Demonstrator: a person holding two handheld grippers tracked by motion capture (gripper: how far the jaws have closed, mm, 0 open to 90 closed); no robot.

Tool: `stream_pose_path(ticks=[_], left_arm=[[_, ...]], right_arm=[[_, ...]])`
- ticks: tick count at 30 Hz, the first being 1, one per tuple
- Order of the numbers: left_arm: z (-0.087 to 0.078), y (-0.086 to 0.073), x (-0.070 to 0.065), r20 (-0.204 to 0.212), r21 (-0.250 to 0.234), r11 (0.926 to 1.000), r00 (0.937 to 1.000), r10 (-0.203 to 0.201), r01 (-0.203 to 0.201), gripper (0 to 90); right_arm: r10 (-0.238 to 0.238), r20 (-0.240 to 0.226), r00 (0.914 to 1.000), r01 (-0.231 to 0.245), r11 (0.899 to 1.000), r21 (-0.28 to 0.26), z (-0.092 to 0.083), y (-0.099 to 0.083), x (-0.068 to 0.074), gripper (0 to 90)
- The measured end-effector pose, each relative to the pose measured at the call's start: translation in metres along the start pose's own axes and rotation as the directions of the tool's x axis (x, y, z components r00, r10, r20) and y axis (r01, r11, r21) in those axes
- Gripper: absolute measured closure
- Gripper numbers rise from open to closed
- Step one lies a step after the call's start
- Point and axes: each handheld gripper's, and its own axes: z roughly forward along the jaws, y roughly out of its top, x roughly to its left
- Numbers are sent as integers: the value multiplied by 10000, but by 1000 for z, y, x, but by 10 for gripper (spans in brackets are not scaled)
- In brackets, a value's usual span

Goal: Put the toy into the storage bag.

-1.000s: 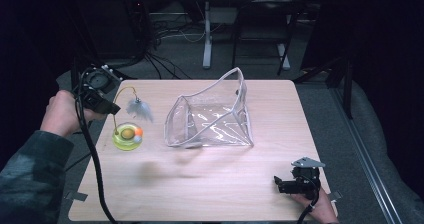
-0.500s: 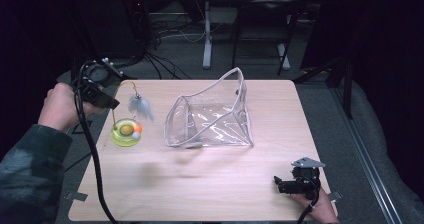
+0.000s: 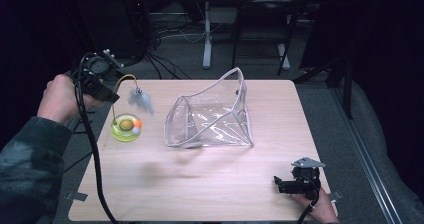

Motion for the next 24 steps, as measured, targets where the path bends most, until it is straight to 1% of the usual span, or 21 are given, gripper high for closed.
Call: stream_pose_path(ticks=[1,2,4,6,7,10,11,17,19,24], left_arm=[[-1,1,0,-39,-8,10000,10000,60,-60,876],[-1,2,0,-19,19,10000,10000,95,-95,876],[-2,4,-1,-28,15,10000,10000,86,-86,876],[-3,5,-1,-9,15,9999,9999,129,-129,876],[-4,6,-1,-25,23,9999,9999,166,-166,876],[-6,9,-1,-8,-4,9998,9998,195,-195,876],[-7,10,-1,-29,-39,9996,9996,270,-270,876],[-13,18,-4,-92,-35,9991,9991,412,-412,876],[-16,21,-4,-70,-120,9989,9989,461,-462,876],[-19,27,-4,-71,-146,9989,9989,455,-456,876]], right_arm=[[275,-82,9996,-277,9992,-304,2,0,2,0],[60,-65,10000,-60,10000,-77,0,0,0,0],[-16,0,10000,16,10000,13,0,0,0,0],[-18,-16,10000,18,10000,12,0,0,0,0],[256,-95,9996,-259,9992,-293,2,0,1,0],[266,-88,9996,-269,9992,-302,2,0,2,0],[266,-88,9996,-269,9992,-302,2,0,2,0],[258,-79,9996,-260,9992,-304,2,0,2,0],[258,-77,9996,-260,9992,-313,2,0,2,0],[228,-79,9997,-230,9993,-292,2,0,1,0]])
